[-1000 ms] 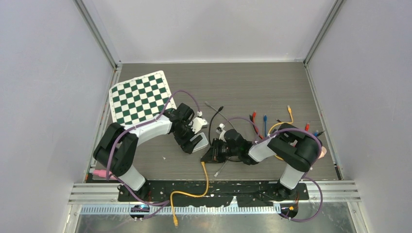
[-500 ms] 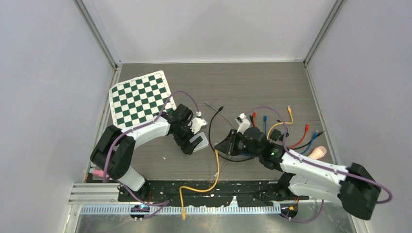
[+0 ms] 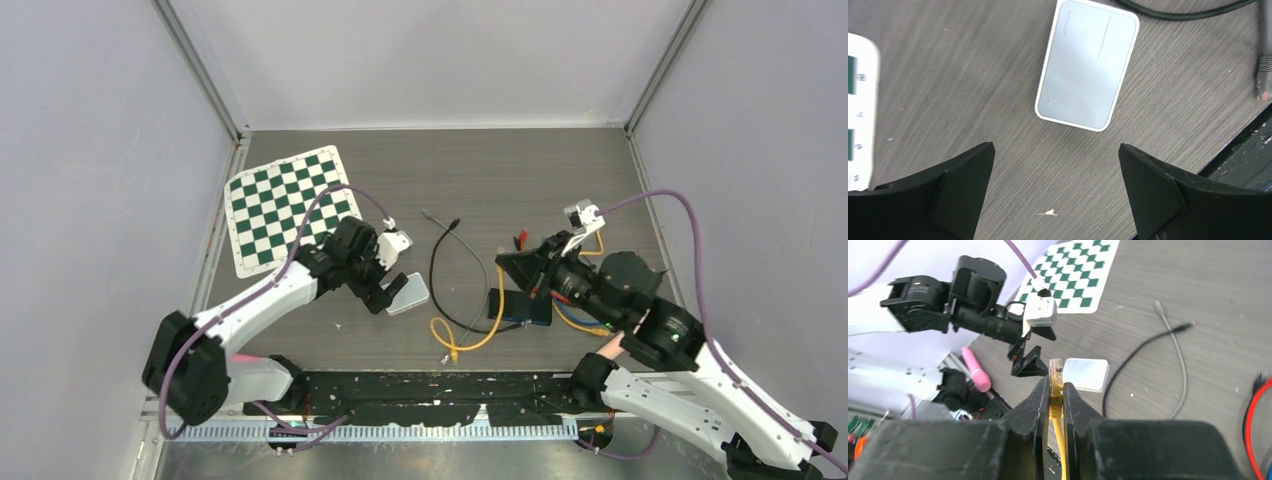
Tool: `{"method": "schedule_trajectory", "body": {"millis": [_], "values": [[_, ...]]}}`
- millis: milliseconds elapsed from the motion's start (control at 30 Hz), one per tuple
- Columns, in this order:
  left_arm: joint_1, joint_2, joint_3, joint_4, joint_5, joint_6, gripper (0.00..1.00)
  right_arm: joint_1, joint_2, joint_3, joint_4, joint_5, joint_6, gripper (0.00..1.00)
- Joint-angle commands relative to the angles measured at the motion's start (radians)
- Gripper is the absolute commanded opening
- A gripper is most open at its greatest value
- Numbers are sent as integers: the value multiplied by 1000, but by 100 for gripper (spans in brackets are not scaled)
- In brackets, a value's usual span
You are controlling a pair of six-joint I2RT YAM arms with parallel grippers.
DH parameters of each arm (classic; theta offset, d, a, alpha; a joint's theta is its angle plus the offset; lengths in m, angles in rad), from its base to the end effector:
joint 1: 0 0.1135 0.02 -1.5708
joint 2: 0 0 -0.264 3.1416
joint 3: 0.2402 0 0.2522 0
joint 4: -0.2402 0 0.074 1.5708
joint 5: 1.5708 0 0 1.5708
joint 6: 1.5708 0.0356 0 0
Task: Pull the plug from the switch port
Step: Place the connector at the center of the board.
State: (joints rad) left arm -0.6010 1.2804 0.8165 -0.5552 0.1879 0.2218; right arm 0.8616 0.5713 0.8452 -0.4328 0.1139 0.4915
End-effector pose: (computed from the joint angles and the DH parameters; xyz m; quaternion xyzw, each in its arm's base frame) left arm 0.2003 -0.1454 0.2177 0.4065 0.8678 -0.1398 0.2493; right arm 0.0848 0.0926 0.3630 -0.1035 0.7536 0.3718 0.5322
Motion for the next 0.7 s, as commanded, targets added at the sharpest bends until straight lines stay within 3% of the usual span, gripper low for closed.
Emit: {"method": "schedule_trajectory", "body": {"millis": [0, 100, 400, 500, 667], "values": [[-1, -197, -47, 85, -40, -36, 99, -1, 33, 191, -148, -200, -215, 5], [-2, -305, -80, 122, -70, -63, 100, -1, 44, 315, -224, -235, -270, 5], [-1, -538, -222, 250, -132, -164, 100, -1, 114, 483, -459, -73, -345, 5], [-2, -561, -253, 290, -118, -189, 100, -2, 237, 453, -457, -52, -366, 5], [-1, -529, -238, 290, -89, -210, 100, -50, 524, 439, -383, -191, -479, 5]]}}
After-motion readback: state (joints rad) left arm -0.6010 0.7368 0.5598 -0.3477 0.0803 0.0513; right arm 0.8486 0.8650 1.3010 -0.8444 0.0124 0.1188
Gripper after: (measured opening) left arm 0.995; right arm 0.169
